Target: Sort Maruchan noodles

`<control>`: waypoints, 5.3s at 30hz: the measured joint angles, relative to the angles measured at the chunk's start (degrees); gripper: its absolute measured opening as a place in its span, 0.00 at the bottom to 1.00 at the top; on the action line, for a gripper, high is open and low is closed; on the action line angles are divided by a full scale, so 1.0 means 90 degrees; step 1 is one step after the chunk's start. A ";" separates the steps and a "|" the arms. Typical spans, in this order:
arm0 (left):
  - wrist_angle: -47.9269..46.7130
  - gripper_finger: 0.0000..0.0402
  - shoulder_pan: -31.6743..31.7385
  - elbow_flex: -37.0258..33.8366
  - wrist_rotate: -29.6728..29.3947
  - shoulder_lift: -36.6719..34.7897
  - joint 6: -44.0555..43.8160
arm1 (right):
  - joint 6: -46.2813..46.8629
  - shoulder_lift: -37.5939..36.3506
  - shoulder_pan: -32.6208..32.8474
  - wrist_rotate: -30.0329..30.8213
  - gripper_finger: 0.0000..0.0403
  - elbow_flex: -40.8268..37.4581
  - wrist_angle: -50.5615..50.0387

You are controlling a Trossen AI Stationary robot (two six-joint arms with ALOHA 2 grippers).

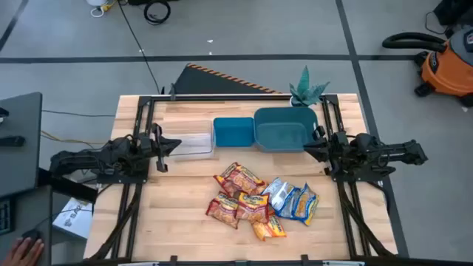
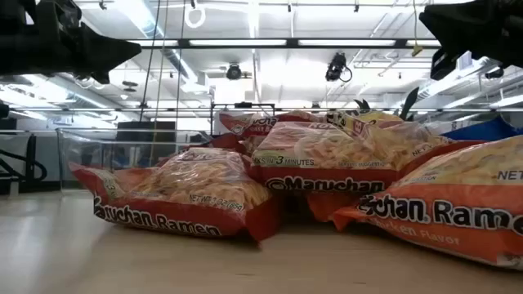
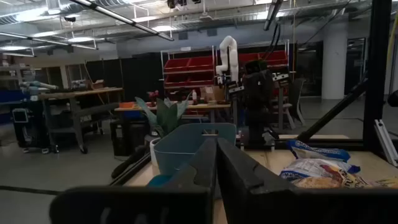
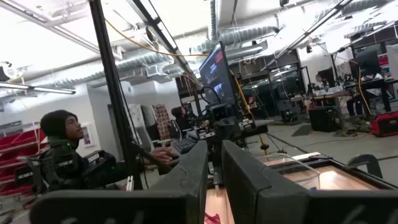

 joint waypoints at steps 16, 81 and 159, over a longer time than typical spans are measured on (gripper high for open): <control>-0.0001 0.05 0.0001 -0.0001 0.0000 0.0000 0.0002 | 0.0001 0.0001 0.0000 0.0001 0.14 0.0000 0.0000; -0.0001 0.05 0.0001 -0.0001 0.0000 0.0001 0.0001 | 0.0001 0.0001 0.0000 0.0000 0.14 0.0001 0.0001; 0.0000 0.05 0.0002 0.0000 0.0000 0.0002 0.0000 | 0.1510 0.7691 0.1515 -0.0761 0.40 0.6163 -0.8954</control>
